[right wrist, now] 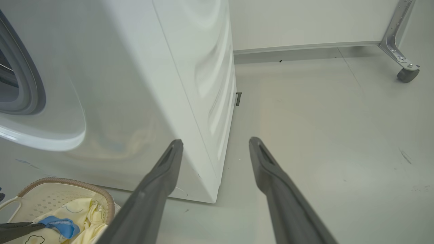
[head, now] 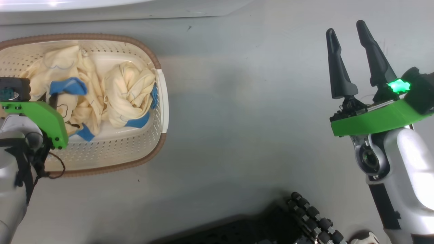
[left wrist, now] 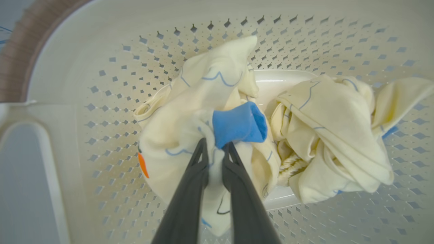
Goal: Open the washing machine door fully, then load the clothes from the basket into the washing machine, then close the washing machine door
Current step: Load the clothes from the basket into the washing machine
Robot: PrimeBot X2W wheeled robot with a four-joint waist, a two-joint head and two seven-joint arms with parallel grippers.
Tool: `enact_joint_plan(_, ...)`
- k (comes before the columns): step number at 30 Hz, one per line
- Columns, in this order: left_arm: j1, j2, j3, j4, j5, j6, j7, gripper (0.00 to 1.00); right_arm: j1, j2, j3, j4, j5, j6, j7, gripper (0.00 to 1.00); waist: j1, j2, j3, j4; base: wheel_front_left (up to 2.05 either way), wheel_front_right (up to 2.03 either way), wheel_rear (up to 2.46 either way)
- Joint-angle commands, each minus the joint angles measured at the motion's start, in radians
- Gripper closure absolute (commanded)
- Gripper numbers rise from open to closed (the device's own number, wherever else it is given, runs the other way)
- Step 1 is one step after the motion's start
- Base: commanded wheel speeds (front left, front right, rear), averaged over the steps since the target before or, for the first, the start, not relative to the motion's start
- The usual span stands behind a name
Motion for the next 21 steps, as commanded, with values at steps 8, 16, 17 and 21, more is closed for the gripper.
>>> enact_joint_plan(8,0.034,0.015,-0.001,0.009,-0.062,0.001,-0.049,1.00,0.027,-0.002,0.004,-0.020,-0.004,0.002,-0.009,0.00,0.0000,0.0000,-0.063,0.013,0.00,0.00,0.00)
enact_joint_plan(16,0.115,-0.014,0.019,-0.021,-0.133,0.001,-0.131,1.00,0.057,-0.006,0.004,0.003,0.008,0.002,-0.009,0.00,0.0000,0.0000,-0.180,0.045,0.00,0.00,0.00)
enact_joint_plan(17,0.124,-0.016,0.018,-0.028,-0.135,0.001,-0.137,1.00,0.061,-0.007,0.003,0.006,0.010,0.002,-0.009,0.00,0.0000,0.0000,-0.193,0.049,0.00,0.00,0.00)
enact_joint_plan(21,0.161,-0.031,0.025,-0.056,-0.139,0.001,-0.147,1.00,0.086,-0.016,-0.005,0.019,0.015,0.002,-0.009,0.00,0.0000,0.0000,-0.257,0.071,0.00,0.00,0.00)
